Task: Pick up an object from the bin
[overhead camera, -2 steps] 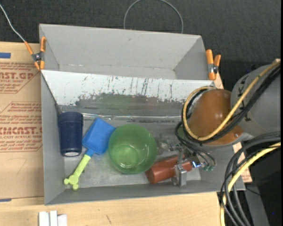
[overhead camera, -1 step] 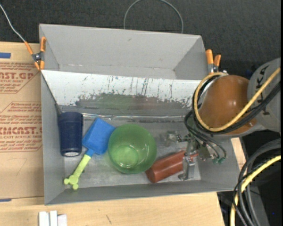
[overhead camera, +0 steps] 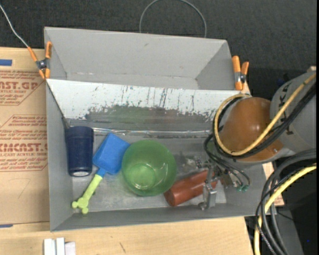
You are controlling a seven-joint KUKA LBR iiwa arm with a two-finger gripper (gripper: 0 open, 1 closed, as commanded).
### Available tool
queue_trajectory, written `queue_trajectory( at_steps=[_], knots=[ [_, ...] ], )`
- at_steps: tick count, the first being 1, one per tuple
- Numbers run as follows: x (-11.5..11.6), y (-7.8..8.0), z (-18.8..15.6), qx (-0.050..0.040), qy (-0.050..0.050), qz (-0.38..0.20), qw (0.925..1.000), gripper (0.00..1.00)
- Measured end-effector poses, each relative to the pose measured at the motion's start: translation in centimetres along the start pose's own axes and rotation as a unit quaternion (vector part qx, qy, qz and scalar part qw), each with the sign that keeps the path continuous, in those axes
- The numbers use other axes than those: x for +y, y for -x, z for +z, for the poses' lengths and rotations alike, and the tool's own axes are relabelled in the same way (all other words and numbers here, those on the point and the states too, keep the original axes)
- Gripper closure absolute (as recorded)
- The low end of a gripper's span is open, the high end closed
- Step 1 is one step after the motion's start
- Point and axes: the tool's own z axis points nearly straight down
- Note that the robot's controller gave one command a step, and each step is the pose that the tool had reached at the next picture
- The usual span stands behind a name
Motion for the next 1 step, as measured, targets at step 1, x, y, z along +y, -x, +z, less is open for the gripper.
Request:
queue_trajectory(
  at_steps=[1],
  knots=[
    [-2.44, -0.16, 2.73, -0.0099, -0.003, -0.065, 0.9979, 0.00]
  ],
)
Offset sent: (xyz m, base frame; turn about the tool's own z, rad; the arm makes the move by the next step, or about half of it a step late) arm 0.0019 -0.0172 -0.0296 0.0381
